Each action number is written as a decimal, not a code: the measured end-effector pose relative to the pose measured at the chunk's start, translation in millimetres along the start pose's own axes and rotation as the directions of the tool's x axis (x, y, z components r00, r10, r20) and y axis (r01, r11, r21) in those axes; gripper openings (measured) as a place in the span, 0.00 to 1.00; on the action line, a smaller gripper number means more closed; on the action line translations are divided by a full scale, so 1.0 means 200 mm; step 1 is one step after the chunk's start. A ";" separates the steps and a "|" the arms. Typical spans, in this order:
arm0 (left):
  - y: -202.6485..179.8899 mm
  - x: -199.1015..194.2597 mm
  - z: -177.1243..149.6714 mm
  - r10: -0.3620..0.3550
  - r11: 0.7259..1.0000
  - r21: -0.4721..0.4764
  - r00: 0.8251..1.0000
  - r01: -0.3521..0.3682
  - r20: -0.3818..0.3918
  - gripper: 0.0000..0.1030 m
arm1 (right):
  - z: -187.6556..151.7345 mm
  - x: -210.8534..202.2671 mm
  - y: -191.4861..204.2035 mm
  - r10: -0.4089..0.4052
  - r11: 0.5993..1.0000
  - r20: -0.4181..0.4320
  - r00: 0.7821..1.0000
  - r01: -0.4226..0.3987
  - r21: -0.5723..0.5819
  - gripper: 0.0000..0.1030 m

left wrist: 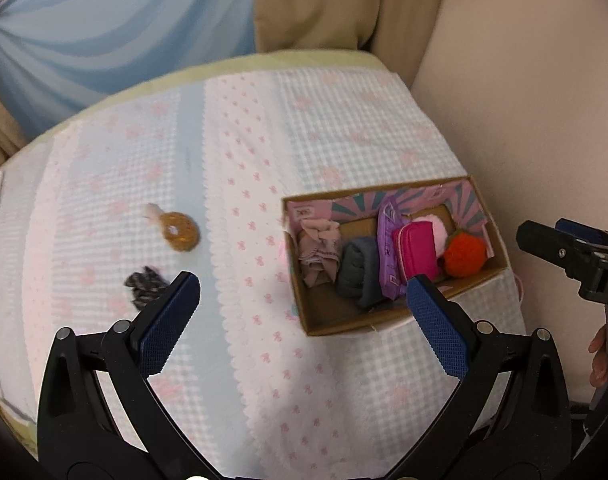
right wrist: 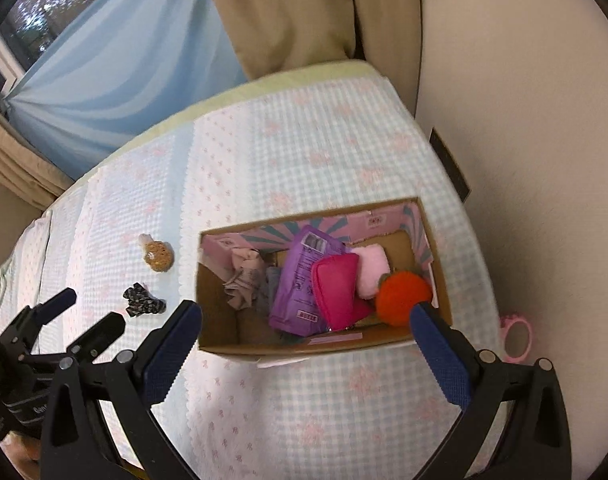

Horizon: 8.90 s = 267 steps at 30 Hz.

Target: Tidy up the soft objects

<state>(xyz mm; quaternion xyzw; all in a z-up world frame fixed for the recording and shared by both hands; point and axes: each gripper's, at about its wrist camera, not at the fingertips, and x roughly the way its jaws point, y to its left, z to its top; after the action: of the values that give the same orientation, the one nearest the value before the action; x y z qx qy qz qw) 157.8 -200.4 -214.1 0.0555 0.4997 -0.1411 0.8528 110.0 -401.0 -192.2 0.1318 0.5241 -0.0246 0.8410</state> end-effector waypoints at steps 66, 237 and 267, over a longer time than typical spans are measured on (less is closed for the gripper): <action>1.48 0.57 -0.39 0.056 0.862 -0.502 0.998 -0.068 -0.039 1.00 | 0.27 1.33 1.41 0.295 0.899 -0.252 0.922 -0.357 -0.253 0.83; 0.71 -1.33 -0.30 0.158 0.977 -0.196 0.898 -0.082 0.411 1.00 | -0.25 -0.89 0.86 0.020 0.972 0.345 0.938 0.062 -0.226 0.97; 0.72 -1.41 -0.38 0.161 0.985 -0.136 0.862 -0.108 0.480 1.00 | -0.30 -0.96 0.95 -0.028 0.979 0.419 0.907 0.110 -0.172 0.97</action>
<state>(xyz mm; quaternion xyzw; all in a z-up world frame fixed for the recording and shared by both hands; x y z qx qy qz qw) 6.7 6.5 -14.1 0.0081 0.2693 -0.0644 0.9609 5.2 -222.2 -10.5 0.0231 0.3379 -0.0312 0.9404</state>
